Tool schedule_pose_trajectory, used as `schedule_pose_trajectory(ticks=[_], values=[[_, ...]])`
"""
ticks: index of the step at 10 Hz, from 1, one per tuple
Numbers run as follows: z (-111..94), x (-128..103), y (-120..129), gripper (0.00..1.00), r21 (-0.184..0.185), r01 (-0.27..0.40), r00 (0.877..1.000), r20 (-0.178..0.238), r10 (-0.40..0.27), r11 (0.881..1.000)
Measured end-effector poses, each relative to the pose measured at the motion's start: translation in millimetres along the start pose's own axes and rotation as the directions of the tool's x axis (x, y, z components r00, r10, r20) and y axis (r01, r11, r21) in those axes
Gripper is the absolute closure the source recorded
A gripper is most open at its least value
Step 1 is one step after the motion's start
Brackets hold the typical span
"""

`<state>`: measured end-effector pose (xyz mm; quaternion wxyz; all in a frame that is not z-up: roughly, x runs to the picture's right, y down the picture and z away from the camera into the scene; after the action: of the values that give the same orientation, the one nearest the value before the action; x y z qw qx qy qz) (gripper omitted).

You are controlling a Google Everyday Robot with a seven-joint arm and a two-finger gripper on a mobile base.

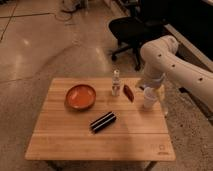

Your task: Move the arm in a circular motion

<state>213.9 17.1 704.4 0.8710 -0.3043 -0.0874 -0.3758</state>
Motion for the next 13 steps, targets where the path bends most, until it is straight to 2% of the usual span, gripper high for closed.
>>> schedule_pose_trajectory(ticks=[4,6,8,10,12,13], values=[[1,5,0,0.2,-0.005,-0.004,1.0,-0.01,0.004,1.0],[6,24,-16,0.2,-0.026,0.003,0.999,-0.039,-0.004,1.0],[15,42,-56,0.2,-0.044,0.039,0.998,-0.05,-0.041,0.998],[27,43,-106,0.2,-0.058,0.104,0.993,-0.043,-0.107,0.993],[33,25,-156,0.2,-0.058,0.191,0.981,-0.032,-0.193,0.98],[30,9,-179,0.2,-0.047,0.242,0.97,-0.025,-0.244,0.969]])
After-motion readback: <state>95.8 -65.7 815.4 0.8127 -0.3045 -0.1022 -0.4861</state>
